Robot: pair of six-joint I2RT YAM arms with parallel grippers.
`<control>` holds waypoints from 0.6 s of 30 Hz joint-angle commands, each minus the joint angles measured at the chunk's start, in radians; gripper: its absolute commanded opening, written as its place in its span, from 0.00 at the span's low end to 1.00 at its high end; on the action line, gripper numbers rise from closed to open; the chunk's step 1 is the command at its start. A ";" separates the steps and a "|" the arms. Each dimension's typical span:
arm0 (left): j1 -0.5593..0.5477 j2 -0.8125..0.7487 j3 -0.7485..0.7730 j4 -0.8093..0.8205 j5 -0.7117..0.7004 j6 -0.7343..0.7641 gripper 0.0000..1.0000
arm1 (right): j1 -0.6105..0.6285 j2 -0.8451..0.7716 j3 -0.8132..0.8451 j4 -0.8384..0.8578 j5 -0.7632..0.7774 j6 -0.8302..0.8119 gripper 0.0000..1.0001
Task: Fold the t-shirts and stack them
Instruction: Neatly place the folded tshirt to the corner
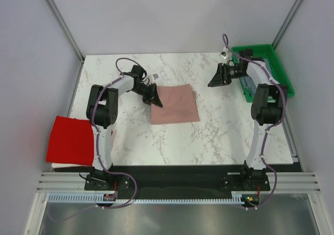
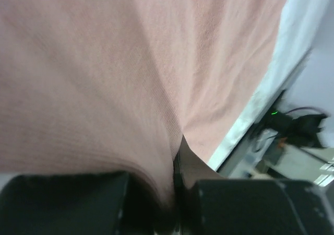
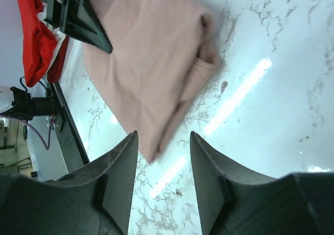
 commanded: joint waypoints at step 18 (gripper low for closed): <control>0.193 -0.664 -0.378 -0.616 -0.510 0.653 0.02 | -0.028 -0.326 -0.238 -0.176 -0.103 -0.281 0.47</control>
